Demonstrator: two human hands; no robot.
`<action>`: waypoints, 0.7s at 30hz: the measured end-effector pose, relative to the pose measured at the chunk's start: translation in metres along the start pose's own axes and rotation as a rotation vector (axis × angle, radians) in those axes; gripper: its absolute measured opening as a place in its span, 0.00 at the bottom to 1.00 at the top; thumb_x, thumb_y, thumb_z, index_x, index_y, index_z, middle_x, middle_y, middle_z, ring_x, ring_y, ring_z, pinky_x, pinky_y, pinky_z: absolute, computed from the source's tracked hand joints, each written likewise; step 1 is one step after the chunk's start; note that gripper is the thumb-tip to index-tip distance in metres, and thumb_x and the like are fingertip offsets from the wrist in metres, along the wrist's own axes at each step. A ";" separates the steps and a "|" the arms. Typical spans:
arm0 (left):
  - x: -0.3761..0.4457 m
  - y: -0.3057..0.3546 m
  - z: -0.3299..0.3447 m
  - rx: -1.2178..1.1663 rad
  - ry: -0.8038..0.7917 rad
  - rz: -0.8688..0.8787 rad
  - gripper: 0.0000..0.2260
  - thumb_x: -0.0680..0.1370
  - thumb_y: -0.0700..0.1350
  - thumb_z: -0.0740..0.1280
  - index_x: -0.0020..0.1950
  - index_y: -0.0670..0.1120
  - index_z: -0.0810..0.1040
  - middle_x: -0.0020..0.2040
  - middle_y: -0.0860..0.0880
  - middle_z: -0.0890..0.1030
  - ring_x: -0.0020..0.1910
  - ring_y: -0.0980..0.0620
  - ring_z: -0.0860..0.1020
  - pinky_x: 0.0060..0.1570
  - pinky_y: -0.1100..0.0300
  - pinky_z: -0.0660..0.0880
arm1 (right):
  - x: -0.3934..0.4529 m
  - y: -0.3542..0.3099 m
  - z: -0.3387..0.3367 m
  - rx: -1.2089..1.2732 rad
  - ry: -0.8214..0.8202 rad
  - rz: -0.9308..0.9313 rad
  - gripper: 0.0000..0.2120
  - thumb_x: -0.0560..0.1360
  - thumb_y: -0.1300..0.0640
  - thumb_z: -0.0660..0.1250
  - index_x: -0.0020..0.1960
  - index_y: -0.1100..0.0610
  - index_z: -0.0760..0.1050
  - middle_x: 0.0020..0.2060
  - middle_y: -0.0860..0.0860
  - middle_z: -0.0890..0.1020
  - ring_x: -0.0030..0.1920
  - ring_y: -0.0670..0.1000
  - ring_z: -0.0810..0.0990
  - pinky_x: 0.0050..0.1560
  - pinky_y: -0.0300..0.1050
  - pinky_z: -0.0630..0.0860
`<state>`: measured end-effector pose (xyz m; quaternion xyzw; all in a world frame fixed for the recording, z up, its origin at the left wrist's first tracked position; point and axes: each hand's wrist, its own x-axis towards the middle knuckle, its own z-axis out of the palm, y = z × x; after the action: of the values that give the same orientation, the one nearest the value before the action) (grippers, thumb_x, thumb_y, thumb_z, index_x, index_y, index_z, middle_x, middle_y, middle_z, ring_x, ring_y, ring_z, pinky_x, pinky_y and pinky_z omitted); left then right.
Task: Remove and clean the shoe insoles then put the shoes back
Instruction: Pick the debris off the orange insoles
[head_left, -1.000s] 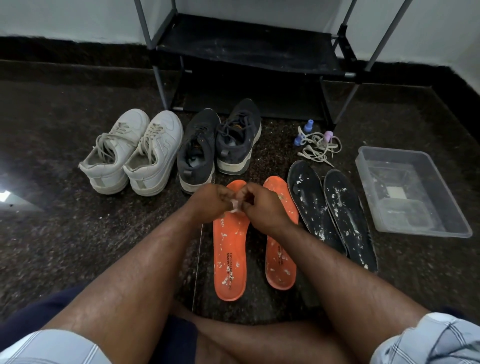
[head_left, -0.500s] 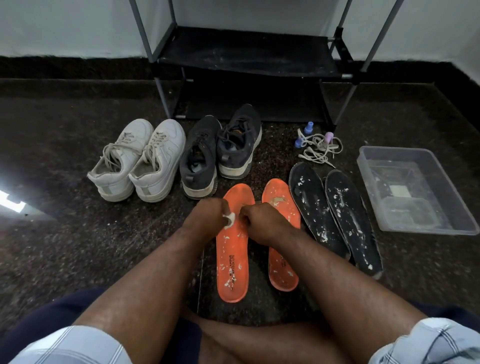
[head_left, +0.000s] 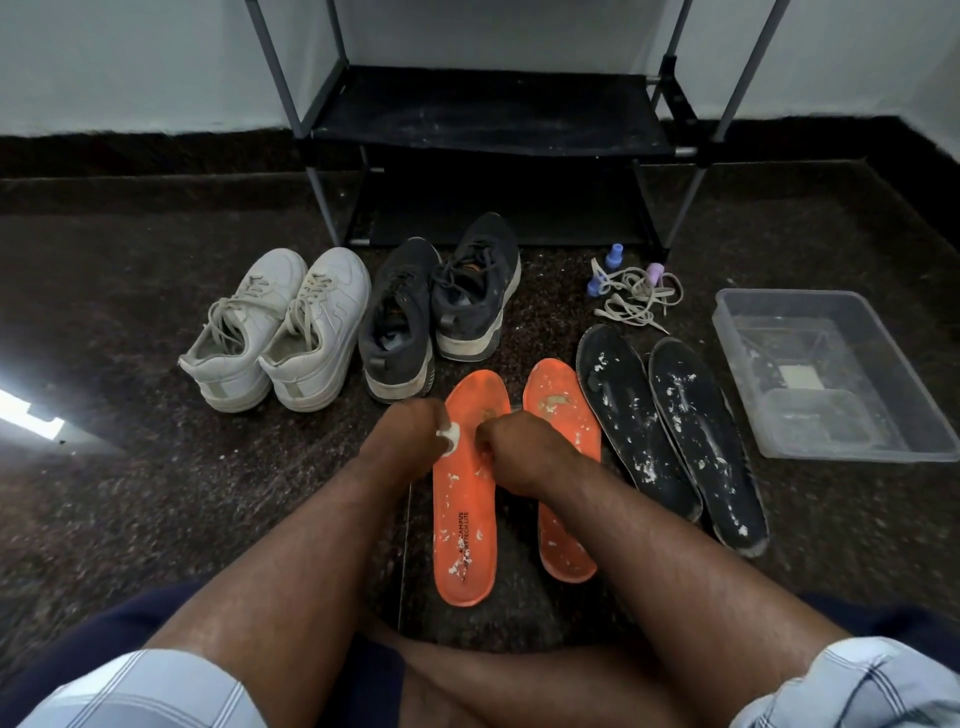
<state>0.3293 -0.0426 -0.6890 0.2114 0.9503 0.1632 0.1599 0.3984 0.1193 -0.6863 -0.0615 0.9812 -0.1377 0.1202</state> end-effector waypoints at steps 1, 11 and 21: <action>0.001 0.001 -0.001 -0.016 -0.060 0.006 0.10 0.72 0.45 0.75 0.52 0.45 0.82 0.51 0.47 0.83 0.52 0.48 0.81 0.48 0.62 0.70 | 0.000 -0.001 -0.001 -0.009 0.000 -0.004 0.11 0.73 0.62 0.63 0.54 0.58 0.79 0.50 0.57 0.82 0.50 0.59 0.80 0.47 0.47 0.75; 0.003 -0.001 0.004 -0.018 0.115 0.014 0.10 0.76 0.46 0.71 0.53 0.41 0.81 0.51 0.42 0.83 0.52 0.42 0.80 0.51 0.54 0.73 | -0.001 0.000 -0.002 -0.022 -0.044 0.007 0.12 0.74 0.60 0.63 0.55 0.57 0.79 0.50 0.57 0.83 0.50 0.59 0.81 0.48 0.48 0.78; 0.005 0.002 0.004 -0.009 0.033 0.028 0.09 0.76 0.47 0.72 0.53 0.44 0.81 0.52 0.44 0.83 0.52 0.45 0.80 0.50 0.57 0.71 | 0.001 -0.001 -0.002 -0.016 -0.054 0.016 0.12 0.75 0.60 0.63 0.56 0.56 0.79 0.51 0.56 0.83 0.51 0.58 0.80 0.50 0.49 0.78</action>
<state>0.3271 -0.0376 -0.6934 0.2214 0.9490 0.1732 0.1429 0.3973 0.1188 -0.6841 -0.0584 0.9791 -0.1274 0.1471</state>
